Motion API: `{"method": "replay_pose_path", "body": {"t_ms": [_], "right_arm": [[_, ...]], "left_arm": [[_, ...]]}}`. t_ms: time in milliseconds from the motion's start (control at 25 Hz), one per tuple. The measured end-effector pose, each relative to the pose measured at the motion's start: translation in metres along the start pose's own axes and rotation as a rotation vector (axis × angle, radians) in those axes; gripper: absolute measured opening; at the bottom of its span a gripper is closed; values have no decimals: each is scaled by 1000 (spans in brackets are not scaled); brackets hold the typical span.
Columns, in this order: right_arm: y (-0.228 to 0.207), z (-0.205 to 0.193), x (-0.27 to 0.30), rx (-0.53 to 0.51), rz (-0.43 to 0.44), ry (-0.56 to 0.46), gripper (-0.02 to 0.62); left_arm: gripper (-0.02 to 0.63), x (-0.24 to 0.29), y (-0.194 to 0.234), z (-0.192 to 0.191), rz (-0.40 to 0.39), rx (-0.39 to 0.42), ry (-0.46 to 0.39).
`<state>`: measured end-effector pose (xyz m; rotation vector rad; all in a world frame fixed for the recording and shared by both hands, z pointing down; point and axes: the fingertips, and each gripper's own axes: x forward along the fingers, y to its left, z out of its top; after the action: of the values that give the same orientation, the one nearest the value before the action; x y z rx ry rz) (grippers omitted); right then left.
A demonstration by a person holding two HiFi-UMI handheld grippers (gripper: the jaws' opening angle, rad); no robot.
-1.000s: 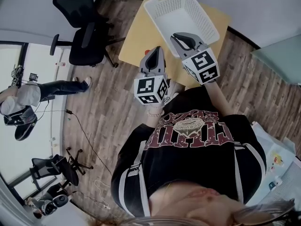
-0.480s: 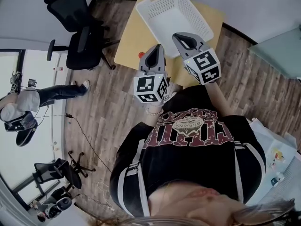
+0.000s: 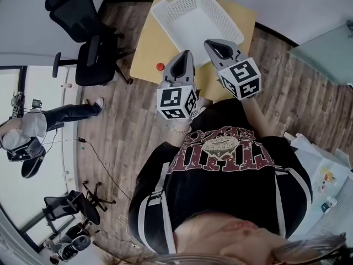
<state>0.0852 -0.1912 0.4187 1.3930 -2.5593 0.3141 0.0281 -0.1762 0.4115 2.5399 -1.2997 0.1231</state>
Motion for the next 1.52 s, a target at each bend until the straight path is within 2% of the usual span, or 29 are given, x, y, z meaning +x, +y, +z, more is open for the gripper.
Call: {"method": "replay_pose_path", "body": {"t_ms": [520, 1520], "right_arm": [[-4, -6, -10, 23, -7, -12, 18], [1, -6, -4, 18, 16, -14, 17]], "left_arm": [[48, 8, -15, -1, -27, 17, 3], [48, 5, -7, 0, 0, 14, -6]]}}
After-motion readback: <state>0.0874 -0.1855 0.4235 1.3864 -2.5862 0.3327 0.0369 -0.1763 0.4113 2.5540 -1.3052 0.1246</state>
